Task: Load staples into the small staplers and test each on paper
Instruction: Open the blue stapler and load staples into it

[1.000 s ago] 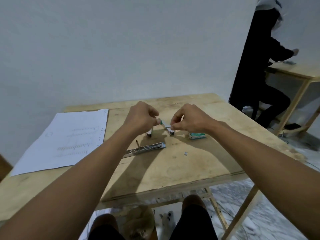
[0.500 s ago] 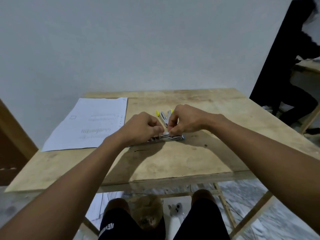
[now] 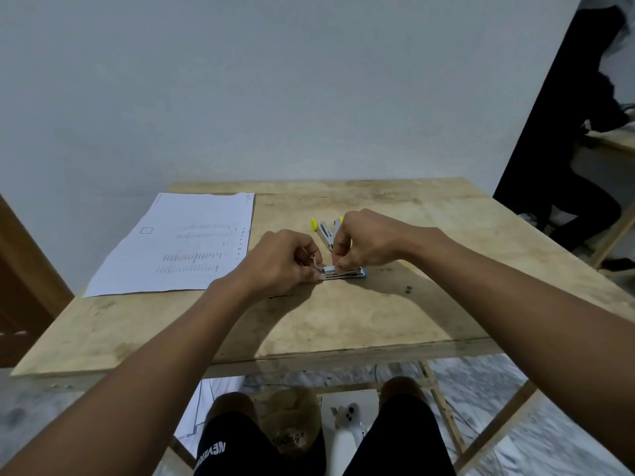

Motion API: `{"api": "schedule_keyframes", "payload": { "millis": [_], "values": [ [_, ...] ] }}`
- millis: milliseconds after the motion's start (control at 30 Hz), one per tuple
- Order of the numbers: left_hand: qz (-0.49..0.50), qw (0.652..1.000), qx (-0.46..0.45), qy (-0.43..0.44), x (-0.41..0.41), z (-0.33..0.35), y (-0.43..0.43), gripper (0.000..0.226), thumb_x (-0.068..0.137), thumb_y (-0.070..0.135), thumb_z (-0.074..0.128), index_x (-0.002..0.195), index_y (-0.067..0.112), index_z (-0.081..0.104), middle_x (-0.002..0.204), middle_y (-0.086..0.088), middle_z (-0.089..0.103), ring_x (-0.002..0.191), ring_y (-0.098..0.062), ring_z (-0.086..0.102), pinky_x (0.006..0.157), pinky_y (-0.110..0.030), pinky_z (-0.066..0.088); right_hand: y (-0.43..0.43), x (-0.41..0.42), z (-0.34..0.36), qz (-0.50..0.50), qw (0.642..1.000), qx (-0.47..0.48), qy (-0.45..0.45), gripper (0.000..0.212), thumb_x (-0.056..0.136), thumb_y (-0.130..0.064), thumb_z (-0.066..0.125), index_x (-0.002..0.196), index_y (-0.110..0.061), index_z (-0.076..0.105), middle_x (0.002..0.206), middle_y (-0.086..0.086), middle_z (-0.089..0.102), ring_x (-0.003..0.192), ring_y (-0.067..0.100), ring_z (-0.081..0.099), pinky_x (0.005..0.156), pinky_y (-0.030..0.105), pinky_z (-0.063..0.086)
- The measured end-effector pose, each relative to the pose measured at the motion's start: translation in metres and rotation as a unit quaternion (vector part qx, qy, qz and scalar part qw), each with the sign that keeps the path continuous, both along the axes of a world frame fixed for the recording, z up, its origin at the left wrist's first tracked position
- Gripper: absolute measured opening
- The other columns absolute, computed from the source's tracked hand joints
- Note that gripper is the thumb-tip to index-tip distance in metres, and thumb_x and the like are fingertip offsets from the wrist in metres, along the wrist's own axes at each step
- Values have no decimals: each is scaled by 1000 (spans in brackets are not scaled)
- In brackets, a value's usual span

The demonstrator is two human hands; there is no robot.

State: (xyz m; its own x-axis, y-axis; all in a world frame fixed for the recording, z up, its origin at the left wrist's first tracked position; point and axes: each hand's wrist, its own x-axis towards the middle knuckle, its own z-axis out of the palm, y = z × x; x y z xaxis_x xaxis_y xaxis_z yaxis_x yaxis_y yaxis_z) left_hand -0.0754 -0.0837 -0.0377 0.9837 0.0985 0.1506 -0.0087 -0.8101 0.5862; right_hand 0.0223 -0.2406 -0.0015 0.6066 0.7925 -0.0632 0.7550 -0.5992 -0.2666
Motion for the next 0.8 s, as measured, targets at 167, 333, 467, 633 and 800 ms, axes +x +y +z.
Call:
{"api": "schedule_keyframes", "payload": {
  "millis": [167,333,467,633,800],
  "values": [
    [4,1000,-12,-3,0,0,1,17,71,23,84,84,23,73,75,7,72,71,0,64,60,-15,43,2,-1,0,-6,1000,-11,-4,2,73,-17,75,73,-16,77,71,-1,74,58,4,58,58,21,43],
    [6,1000,-15,7,0,2,0,18,71,21,84,86,20,73,77,8,72,75,-2,66,61,-14,43,6,-2,0,-5,1000,-17,-16,7,75,-18,79,82,-16,80,73,-2,75,65,7,65,54,17,41],
    [6,1000,-22,9,-1,1,0,18,71,20,84,86,20,73,78,6,73,75,-3,66,61,-14,44,4,-3,-2,0,1000,-21,-18,13,76,-19,79,89,-18,81,76,-3,74,65,4,61,52,15,37],
    [7,1000,-23,6,-1,-1,0,18,71,20,84,85,20,73,77,5,74,74,-3,67,62,-15,45,-3,-4,2,-4,1000,-7,13,16,80,-9,73,93,-17,80,85,2,77,68,6,63,56,13,41],
    [9,1000,-27,-2,-1,-2,0,19,71,19,84,86,20,72,75,5,74,70,-1,66,61,-11,45,0,-9,-3,20,1000,3,15,33,85,-5,60,100,-28,79,90,5,76,80,20,65,59,15,44]
  ]
}}
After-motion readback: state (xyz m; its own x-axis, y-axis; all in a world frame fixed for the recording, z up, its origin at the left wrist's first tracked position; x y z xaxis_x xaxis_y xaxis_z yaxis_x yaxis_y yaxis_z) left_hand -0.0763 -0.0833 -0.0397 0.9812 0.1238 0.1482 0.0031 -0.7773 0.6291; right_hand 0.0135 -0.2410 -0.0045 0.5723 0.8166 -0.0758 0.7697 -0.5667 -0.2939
